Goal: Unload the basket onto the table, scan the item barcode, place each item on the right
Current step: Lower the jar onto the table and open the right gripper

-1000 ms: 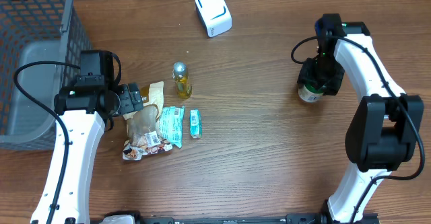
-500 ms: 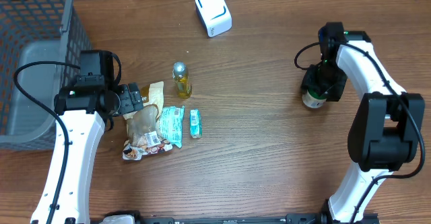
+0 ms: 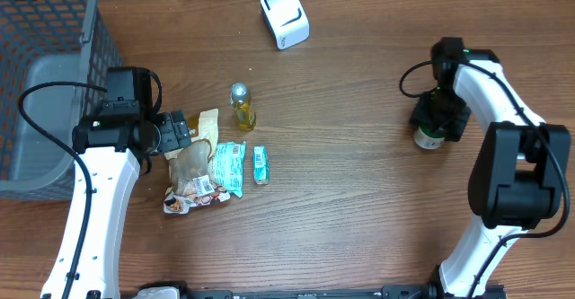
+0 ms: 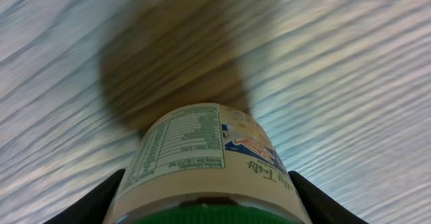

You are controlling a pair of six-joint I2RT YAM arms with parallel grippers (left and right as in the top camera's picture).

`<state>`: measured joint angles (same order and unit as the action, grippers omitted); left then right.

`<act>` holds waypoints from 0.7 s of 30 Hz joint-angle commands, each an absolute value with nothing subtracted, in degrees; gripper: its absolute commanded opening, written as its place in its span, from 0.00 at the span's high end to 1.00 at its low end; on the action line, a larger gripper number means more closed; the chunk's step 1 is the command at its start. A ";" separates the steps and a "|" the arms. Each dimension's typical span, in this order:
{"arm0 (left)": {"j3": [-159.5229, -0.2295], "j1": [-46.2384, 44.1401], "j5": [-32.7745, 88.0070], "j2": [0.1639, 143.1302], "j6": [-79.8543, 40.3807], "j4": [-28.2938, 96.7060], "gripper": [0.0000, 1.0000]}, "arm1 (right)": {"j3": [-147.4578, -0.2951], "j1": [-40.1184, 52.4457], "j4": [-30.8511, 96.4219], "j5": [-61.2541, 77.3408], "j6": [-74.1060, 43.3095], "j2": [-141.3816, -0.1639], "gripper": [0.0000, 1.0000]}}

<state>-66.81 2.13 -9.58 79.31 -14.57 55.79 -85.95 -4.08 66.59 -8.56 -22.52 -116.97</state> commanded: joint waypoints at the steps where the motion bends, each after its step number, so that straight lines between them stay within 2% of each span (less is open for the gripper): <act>1: -67.96 2.22 -9.37 79.40 -13.69 55.83 0.01 | -85.82 -5.69 66.26 -10.24 -24.05 -116.16 0.68; 6: -67.96 2.22 -9.39 79.40 -13.69 55.83 0.00 | -85.82 -6.20 66.28 -10.24 -24.05 -116.16 0.59; 9: -67.96 2.22 -9.37 79.40 -13.69 55.83 0.00 | -85.82 -6.20 66.32 -10.24 -24.03 -116.16 0.42; 11: -67.96 2.22 -9.37 79.40 -13.69 55.86 0.01 | -85.82 -6.20 66.30 -10.26 -24.01 -116.16 0.25; 13: -67.96 2.22 -9.37 79.40 -13.69 55.83 0.00 | -85.82 -6.20 66.35 -10.26 -23.94 -116.16 0.18; 21: -67.96 2.22 -9.37 79.40 -13.69 55.83 0.01 | -87.09 -6.22 65.21 -11.00 -22.06 -116.16 0.16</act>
<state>-66.81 2.13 -9.58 79.31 -14.57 55.79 -85.91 -6.28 65.76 -9.50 -23.55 -116.97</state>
